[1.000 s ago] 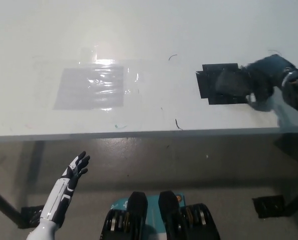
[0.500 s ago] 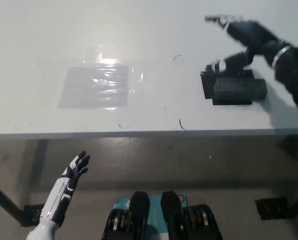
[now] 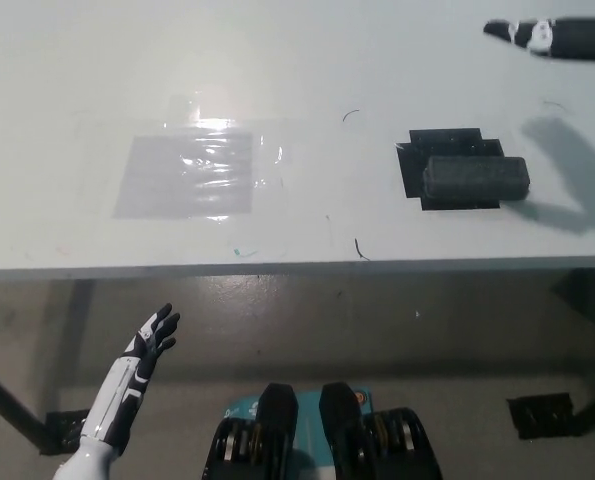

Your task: A whiteboard eraser is kept on the black marked spot on the table infront of the robot and the robot uses its right hand to swipe it back and forth on the table twice to clean it

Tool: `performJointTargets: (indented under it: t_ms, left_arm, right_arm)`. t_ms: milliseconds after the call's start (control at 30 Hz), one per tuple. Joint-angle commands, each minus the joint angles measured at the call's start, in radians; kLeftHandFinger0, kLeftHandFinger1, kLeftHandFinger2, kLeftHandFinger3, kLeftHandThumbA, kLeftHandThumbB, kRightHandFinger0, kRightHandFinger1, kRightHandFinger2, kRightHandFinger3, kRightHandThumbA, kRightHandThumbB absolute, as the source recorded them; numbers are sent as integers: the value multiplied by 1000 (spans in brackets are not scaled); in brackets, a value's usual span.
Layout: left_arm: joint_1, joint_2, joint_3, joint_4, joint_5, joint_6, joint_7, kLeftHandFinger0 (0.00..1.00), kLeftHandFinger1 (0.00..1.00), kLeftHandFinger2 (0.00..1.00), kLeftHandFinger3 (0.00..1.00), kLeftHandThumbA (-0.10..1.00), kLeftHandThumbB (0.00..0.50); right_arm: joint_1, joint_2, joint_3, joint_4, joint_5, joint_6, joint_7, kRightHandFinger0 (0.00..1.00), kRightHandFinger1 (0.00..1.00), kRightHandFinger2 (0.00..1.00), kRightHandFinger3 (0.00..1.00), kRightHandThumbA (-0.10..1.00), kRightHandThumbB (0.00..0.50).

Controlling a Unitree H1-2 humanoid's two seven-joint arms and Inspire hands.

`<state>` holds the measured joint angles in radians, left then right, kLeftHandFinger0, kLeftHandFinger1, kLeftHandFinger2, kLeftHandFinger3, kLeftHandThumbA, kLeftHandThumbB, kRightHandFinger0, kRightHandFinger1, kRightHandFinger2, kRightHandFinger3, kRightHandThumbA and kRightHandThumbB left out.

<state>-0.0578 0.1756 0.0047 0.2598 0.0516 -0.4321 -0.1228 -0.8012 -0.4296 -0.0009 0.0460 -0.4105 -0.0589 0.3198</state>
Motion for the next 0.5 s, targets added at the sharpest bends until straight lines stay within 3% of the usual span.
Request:
performJointTargets:
  t_ms: [0,33,67,100,133,167,233,267,333,400,433,467]
  left_arm:
    - [-27,17,-2,-32,-13,-37,-7,1000,1000,1000,1000,1000,375]
    - [-25,13,-3,-31,-7,-38,-2,1000,1000,1000,1000,1000,369]
    - [-18,9,-4,-33,-8,-35,-2,1000,1000,1000,1000,1000,375]
    - [-14,9,-5,-35,-14,-34,-6,1000,1000,1000,1000,1000,372]
    - [-7,9,-8,-38,-24,-34,-13,1000,1000,1000,1000,1000,374]
    - [-6,9,-9,-39,-29,-35,-16,1000,1000,1000,1000,1000,374]
    - [-10,14,-7,-38,-33,-38,-19,1000,1000,1000,1000,1000,390]
    - [-18,16,-5,-35,-32,-38,-17,1000,1000,1000,1000,1000,398]
    - [-24,16,-4,-28,-40,-38,-20,1000,1000,1000,1000,1000,413]
    - [-26,11,-7,-21,-45,-38,-23,1000,1000,1000,1000,1000,420]
    - [-23,8,-10,-22,-42,-38,-22,1000,1000,1000,1000,1000,411]
    - [-19,6,-10,-24,-40,-38,-21,1000,1000,1000,1000,1000,409]
  right_arm:
    - [376,248,-170,-996,174,-247,-301,1000,1000,1000,1000,739,275]
    - [541,376,-59,-996,77,-376,-363,1000,1000,1000,1000,736,364]
    - [647,426,34,-996,-11,-411,-420,1000,1000,1000,1000,742,343]
    - [707,451,67,-996,-44,-411,-438,1000,1000,1000,1000,920,296]
    - [814,502,124,-981,-82,-411,-463,1000,1000,1000,1000,1000,416]
    - [855,524,148,-970,-92,-411,-472,1000,1000,1000,1000,1000,446]
    - [1061,621,285,-907,-213,-411,-574,1000,1000,1000,1000,1000,260]
    - [1070,538,378,-816,-237,-411,-688,1000,1000,1000,1000,1000,168]
    - [1056,483,377,-694,-181,-411,-689,1000,1000,1000,1000,1000,212]
    - [1012,419,307,-601,-152,-411,-637,1000,1000,1000,1000,1000,180]
    - [948,344,261,-472,-91,-411,-602,1000,1000,1000,1000,1000,175]
    - [938,342,251,-436,-83,-411,-603,1000,1000,1000,1000,1000,186]
